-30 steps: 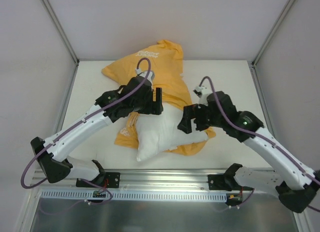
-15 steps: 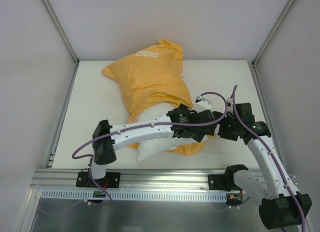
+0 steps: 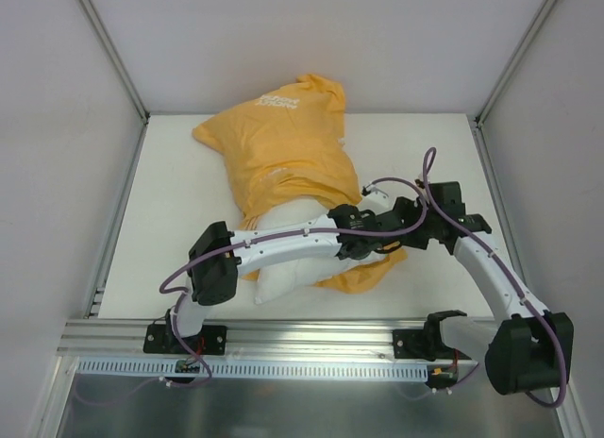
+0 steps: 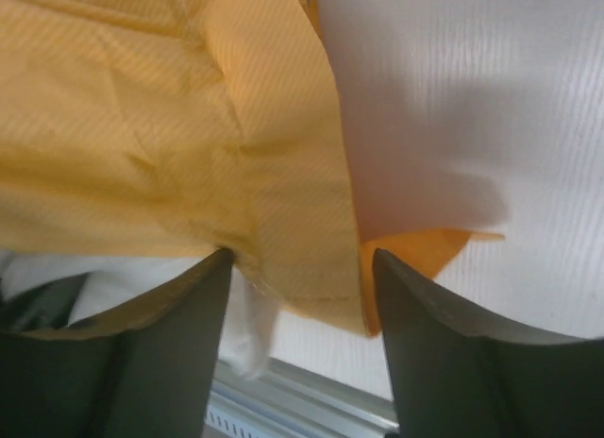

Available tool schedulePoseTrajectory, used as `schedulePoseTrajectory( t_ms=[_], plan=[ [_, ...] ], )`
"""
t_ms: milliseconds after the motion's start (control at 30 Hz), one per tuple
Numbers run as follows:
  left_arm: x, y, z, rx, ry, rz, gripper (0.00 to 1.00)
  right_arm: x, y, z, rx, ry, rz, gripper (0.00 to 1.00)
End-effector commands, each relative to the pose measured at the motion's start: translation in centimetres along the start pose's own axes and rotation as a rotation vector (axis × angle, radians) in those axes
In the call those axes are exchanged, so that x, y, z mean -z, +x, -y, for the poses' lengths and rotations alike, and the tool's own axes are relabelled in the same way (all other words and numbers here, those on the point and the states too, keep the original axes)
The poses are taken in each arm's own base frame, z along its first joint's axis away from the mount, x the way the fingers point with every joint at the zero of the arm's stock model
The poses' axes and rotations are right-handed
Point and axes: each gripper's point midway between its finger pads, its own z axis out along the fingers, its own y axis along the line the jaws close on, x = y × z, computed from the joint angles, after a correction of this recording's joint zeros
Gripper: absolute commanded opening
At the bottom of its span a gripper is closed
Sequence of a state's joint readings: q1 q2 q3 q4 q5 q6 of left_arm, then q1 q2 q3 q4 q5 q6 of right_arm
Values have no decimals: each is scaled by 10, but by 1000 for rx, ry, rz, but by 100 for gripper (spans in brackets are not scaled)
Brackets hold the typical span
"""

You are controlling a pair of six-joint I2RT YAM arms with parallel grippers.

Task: Remove the pillowcase from the pillow

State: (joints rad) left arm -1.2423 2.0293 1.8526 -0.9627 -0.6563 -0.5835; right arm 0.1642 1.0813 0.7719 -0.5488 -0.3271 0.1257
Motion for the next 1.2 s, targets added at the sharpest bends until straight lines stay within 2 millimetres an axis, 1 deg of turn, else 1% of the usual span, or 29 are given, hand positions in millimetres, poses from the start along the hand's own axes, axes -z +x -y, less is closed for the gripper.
schedulePoseTrajectory(
  t_ms=[0,33,133,167,200,267,300,333,367,400,433,467,500,533,567,600,633,667,700,733,800,833,867,900,933,1000,1033,1100,1167],
  plan=[
    [-19,16,-19,23,-50,-83,0,-18,-17,-14,-37,-89,52,62],
    [-20,15,-20,39,-39,-87,0,-23,-15,-16,-50,-106,33,48],
    [-12,11,-23,69,6,-80,0,-27,-15,-24,-69,-148,16,25],
    [-5,3,-26,98,36,-56,0,-26,-16,-25,-72,-151,18,7],
    [-3,3,-27,100,51,-56,0,-25,-16,-25,-71,-147,23,1],
    [8,-4,-23,138,129,-44,0,-17,-25,-24,-70,-125,70,1],
    [22,-10,-28,163,179,-24,0,-14,-28,-23,-71,-114,87,1],
    [46,-24,-24,212,299,15,0,-10,-37,-22,-81,-95,119,1],
    [56,-24,-23,225,359,25,0,-8,-42,-23,-83,-89,137,1],
    [67,-31,-24,254,423,43,0,-7,-47,-22,-90,-81,145,1],
    [86,-33,-16,268,544,39,0,-7,-53,-22,-98,-72,154,1],
    [110,-45,-24,307,626,105,0,-8,-63,-27,-107,-74,160,1],
    [119,-51,-30,340,662,119,0,-8,-70,-29,-112,-76,168,1],
    [128,-53,-33,352,695,127,0,-10,-77,-31,-121,-77,175,1],
    [144,-55,-38,363,747,139,0,-11,-88,-36,-139,-90,198,1],
    [152,-55,-37,367,784,133,0,-8,-104,-44,-144,-108,230,1],
    [157,-55,-37,369,810,131,0,-17,-112,-44,-168,-105,226,1],
    [166,-53,-35,362,852,121,0,-18,-123,-47,-176,-110,243,1],
    [171,-52,-33,369,875,110,0,-20,-134,-50,-194,-112,259,1],
    [175,-51,-31,369,895,104,0,-25,-157,-54,-200,-99,285,1],
    [183,-47,-27,376,946,77,0,-31,-178,-56,-214,-75,293,1],
    [186,-50,-26,383,964,84,0,-38,-203,-59,-215,-62,307,1],
    [188,-48,-25,386,975,79,0,-44,-208,-59,-221,-45,285,1],
    [192,-47,-23,395,1000,68,0,-35,-234,-73,-198,-74,318,1],
    [198,-50,-22,401,1028,85,0,-59,-236,-65,-209,-48,268,1],
    [201,-47,-15,412,1074,62,0,-70,-236,-62,-209,-17,192,1],
    [199,-49,-10,416,1088,61,0,-74,-247,-66,-183,-21,181,1],
    [196,-50,-4,424,1095,47,0,-74,-238,-66,-179,-17,138,1],
    [183,-52,3,421,1076,29,0,-67,-228,-67,-169,-36,145,1]
  ],
)
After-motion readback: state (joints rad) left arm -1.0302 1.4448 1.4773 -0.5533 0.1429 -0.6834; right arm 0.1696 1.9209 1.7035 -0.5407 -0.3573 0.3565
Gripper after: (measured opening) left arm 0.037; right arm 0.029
